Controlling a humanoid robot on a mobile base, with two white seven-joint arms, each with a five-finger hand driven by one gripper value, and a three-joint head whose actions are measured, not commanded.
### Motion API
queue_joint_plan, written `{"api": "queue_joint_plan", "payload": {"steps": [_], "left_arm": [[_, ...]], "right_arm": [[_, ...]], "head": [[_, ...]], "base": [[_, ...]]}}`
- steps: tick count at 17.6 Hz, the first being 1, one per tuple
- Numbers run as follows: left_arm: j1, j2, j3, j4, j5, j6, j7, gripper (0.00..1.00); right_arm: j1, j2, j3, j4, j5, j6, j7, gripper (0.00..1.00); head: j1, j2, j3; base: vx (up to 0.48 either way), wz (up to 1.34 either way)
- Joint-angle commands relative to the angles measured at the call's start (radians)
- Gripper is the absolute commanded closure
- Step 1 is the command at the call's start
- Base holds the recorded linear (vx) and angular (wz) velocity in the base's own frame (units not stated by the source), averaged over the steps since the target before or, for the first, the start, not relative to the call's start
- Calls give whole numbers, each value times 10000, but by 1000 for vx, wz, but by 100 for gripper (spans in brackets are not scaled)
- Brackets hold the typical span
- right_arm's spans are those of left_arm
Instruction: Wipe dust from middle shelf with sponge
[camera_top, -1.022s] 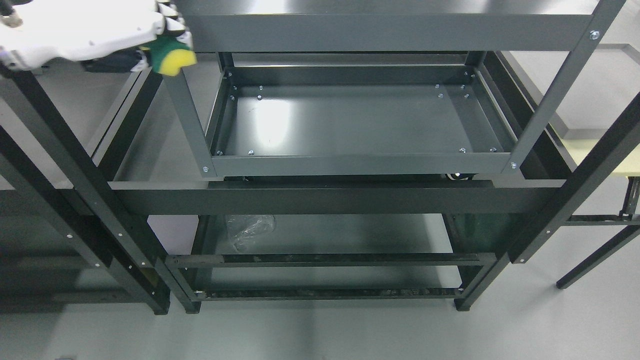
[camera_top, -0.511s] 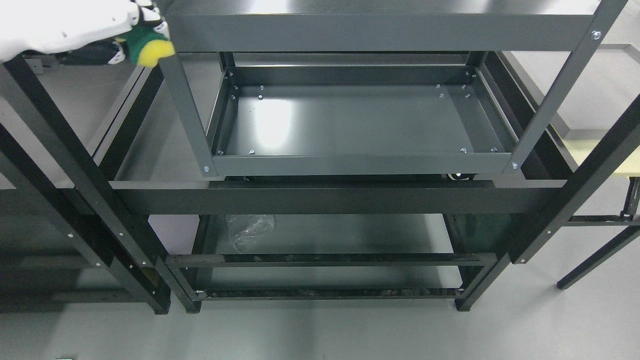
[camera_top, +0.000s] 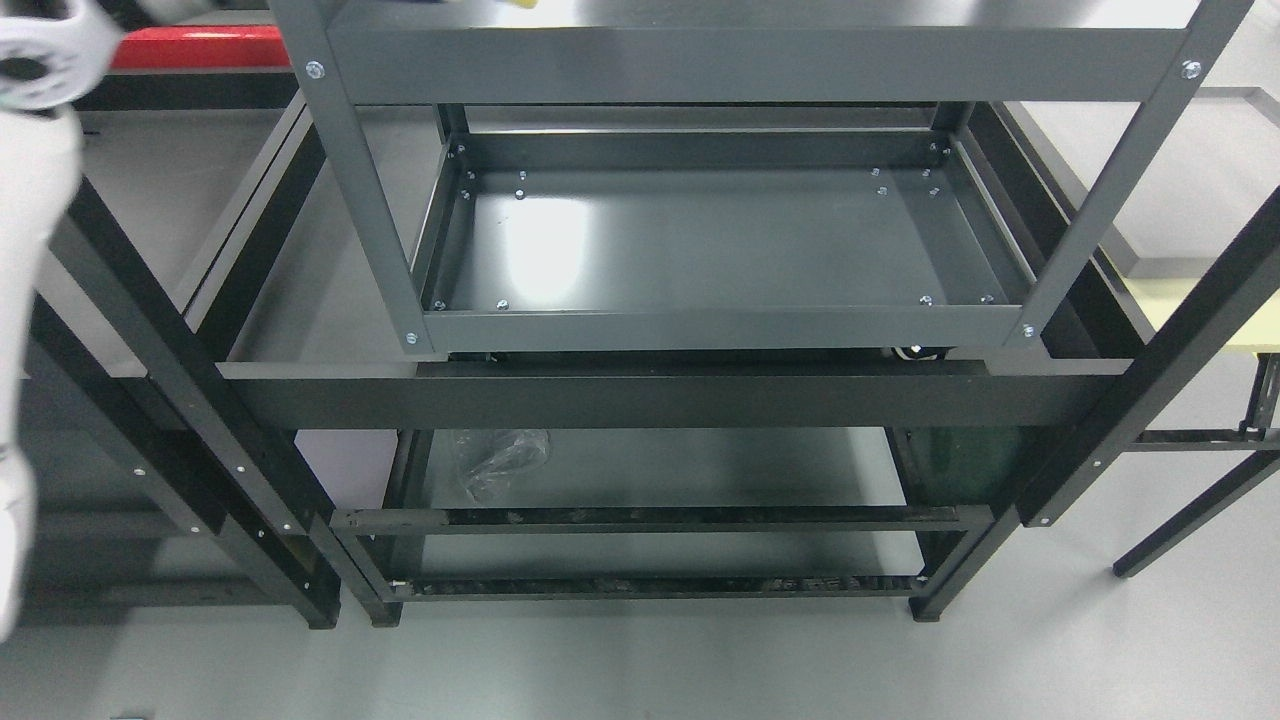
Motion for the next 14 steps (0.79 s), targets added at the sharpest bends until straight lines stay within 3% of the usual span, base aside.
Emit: {"api": "queue_joint_plan", "payload": {"steps": [1, 6, 8, 14], "left_arm": [[-1477, -3983, -732, 2908, -1226, 24, 195, 100], [-2107, -3983, -3203, 3047, -1120, 158, 2295, 99], [-2276, -3983, -4564, 3077, -769, 988, 3245, 99], [-2323, -3983, -6730, 3077, -354, 1666, 3647, 99]], "right_arm": [[0, -175, 0, -175, 0, 725, -48, 0], [0, -175, 0, -175, 0, 725, -48, 0], [0, -175, 0, -175, 0, 725, -48, 0], [0, -175, 0, -175, 0, 725, -48, 0]], "head": [[0, 0, 0], [0, 0, 0], [0, 0, 0], [0, 0, 0]], "base": [[0, 0], [0, 0], [0, 0], [0, 0]]}}
